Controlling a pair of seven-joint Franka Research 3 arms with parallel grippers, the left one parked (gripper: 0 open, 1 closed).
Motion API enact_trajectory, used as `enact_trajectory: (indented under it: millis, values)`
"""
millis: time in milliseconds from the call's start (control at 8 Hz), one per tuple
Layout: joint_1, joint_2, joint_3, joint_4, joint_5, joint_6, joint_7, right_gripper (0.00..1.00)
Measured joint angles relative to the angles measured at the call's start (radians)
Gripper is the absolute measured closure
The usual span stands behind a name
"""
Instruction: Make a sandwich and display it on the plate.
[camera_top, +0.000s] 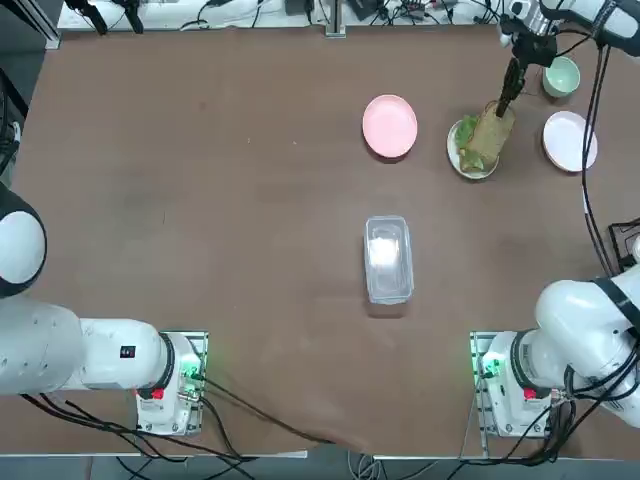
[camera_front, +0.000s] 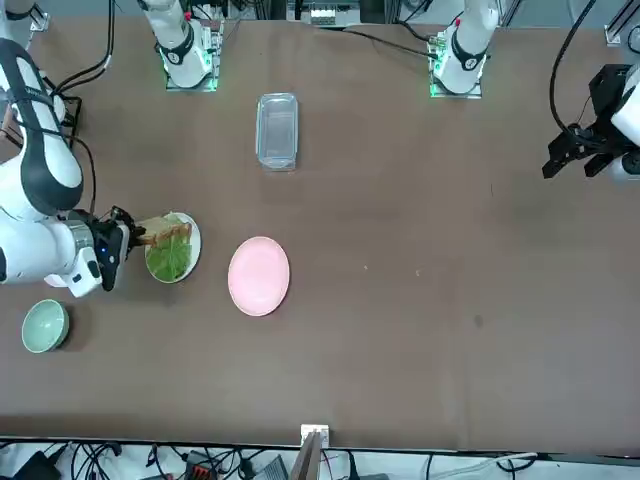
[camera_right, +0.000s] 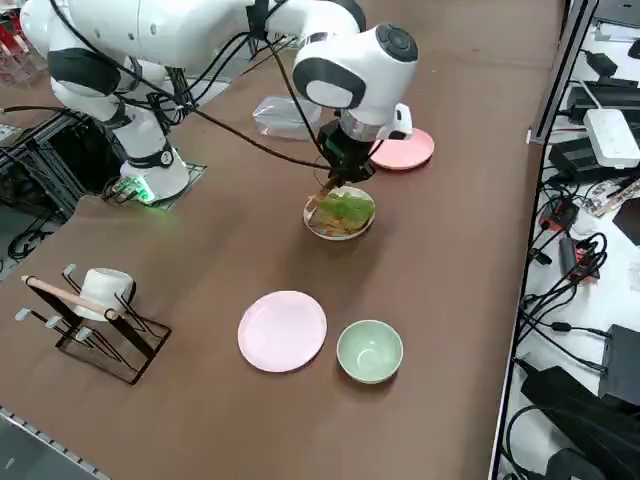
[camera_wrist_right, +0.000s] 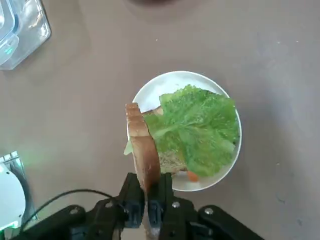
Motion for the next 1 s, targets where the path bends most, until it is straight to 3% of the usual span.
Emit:
enact_trajectory:
  millis: [1000]
  values:
    - [0.036, 0.001, -0.003, 0.000, -0.043, -0.001, -0.008, 0.93]
